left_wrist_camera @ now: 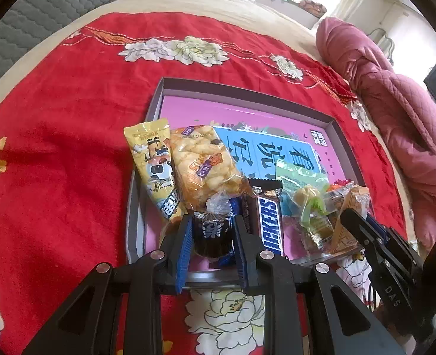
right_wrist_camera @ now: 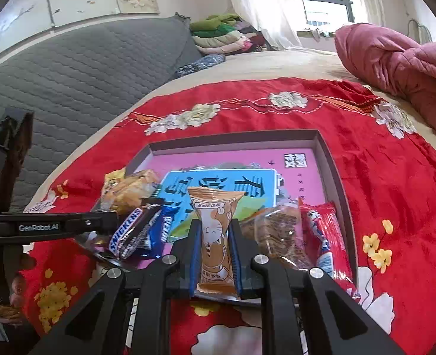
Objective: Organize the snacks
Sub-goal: 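Release the dark candy in the box with the left tool while the right tool releases the orange wafer pack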
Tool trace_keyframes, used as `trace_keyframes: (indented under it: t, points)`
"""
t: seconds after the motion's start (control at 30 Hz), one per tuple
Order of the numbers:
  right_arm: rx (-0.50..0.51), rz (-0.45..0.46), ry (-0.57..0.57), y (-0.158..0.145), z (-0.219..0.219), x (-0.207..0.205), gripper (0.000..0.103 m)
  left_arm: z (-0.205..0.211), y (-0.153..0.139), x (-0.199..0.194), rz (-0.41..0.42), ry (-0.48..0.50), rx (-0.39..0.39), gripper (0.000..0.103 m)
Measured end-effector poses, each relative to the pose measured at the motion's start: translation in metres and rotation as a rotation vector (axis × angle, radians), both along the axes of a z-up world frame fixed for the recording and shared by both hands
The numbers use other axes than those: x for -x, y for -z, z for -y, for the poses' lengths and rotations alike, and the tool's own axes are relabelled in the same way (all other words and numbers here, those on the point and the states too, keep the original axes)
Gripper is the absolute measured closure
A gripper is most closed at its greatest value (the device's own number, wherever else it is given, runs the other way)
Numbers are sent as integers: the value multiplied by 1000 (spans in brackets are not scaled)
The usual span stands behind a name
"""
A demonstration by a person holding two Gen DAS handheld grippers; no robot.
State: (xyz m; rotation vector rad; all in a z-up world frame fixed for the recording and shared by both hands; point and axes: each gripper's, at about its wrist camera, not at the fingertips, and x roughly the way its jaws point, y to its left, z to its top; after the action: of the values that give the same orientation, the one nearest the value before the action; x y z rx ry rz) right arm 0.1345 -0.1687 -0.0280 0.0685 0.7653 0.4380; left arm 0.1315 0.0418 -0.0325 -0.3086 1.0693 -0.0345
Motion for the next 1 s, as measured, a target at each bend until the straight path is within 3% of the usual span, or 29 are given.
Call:
trace_keyframes:
  t: [0.5, 0.7, 0.9, 1.0]
  points:
    - [-18, -20, 66, 0, 15, -3, 83, -2, -7, 6, 7, -15, -25, 67]
    - [-23, -8, 74, -3, 17, -1, 71, -2, -14, 10, 19, -17, -31, 59]
    - [-30, 0, 82, -7, 18, 2, 69, -1, -22, 15, 32, -18, -38, 57]
    - [-30, 12, 87, -11, 18, 5, 62, -1, -27, 18, 41, -18, -46, 54]
